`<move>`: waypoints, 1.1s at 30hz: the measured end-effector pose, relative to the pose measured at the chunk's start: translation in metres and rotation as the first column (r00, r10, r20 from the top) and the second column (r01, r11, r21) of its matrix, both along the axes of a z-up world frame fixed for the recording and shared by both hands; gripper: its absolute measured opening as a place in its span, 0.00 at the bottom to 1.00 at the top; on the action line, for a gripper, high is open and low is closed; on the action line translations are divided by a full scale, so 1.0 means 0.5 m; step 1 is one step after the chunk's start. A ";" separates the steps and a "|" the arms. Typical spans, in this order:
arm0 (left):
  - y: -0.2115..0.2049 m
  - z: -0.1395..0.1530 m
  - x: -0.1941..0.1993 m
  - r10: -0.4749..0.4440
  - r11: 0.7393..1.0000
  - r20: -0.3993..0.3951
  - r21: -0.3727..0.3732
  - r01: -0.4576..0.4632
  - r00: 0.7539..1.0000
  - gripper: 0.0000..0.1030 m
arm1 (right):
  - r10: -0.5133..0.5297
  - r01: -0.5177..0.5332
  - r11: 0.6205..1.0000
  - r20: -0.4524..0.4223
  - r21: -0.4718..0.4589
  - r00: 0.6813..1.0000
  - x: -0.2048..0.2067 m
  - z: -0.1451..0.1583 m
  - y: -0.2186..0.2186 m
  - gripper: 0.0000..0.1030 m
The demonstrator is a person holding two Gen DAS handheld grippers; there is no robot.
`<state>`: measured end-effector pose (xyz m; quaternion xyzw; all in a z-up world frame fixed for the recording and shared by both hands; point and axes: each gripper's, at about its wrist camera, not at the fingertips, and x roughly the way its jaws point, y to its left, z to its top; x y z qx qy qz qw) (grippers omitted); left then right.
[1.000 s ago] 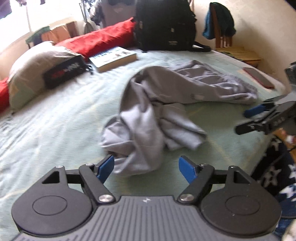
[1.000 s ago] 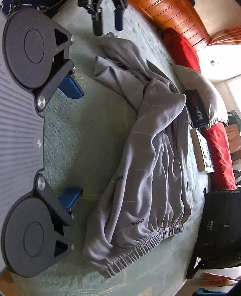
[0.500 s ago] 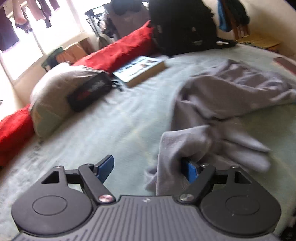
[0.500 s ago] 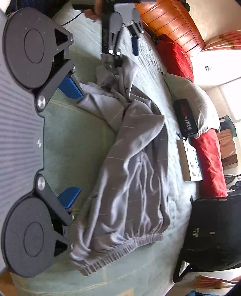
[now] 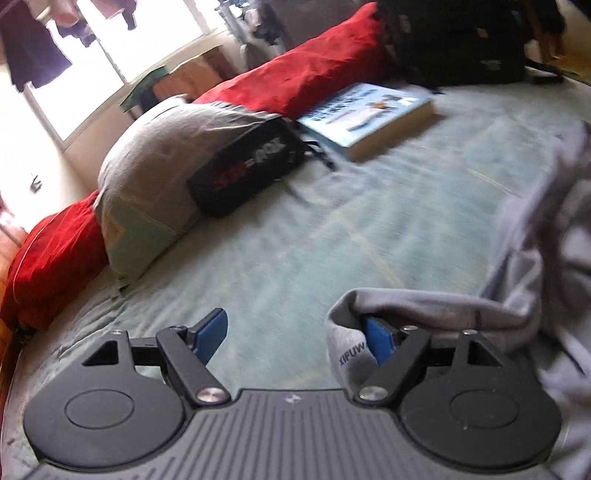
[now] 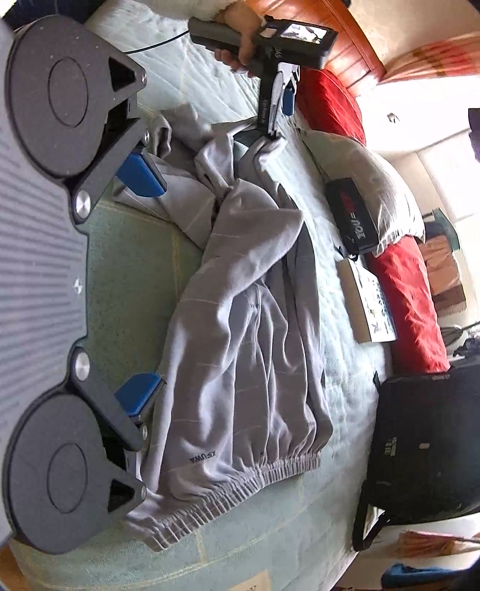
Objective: Fold clothes
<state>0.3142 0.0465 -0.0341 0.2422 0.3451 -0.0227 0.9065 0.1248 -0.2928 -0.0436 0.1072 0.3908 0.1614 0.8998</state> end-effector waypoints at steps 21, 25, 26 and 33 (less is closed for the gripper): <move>0.010 -0.019 0.080 0.052 0.988 -0.110 -0.140 -0.067 0.993 0.76 | -0.033 0.034 0.998 -0.011 0.045 0.999 -0.005 -0.002 -0.008 1.00; -0.025 -0.006 0.003 -0.029 0.969 -0.177 -0.246 -0.016 0.984 0.84 | -0.015 0.015 0.997 -0.001 0.069 1.000 -0.018 0.000 -0.002 1.00; -0.038 -0.011 -0.007 -0.029 0.972 -0.193 -0.235 -0.017 0.981 0.84 | -0.014 0.014 0.997 -0.003 0.079 1.000 -0.021 -0.001 -0.002 1.00; -0.086 -0.049 -0.017 0.094 0.964 -0.258 -0.220 -0.153 0.962 0.84 | -0.023 0.023 0.988 -0.006 0.154 1.000 -0.055 -0.004 -0.018 1.00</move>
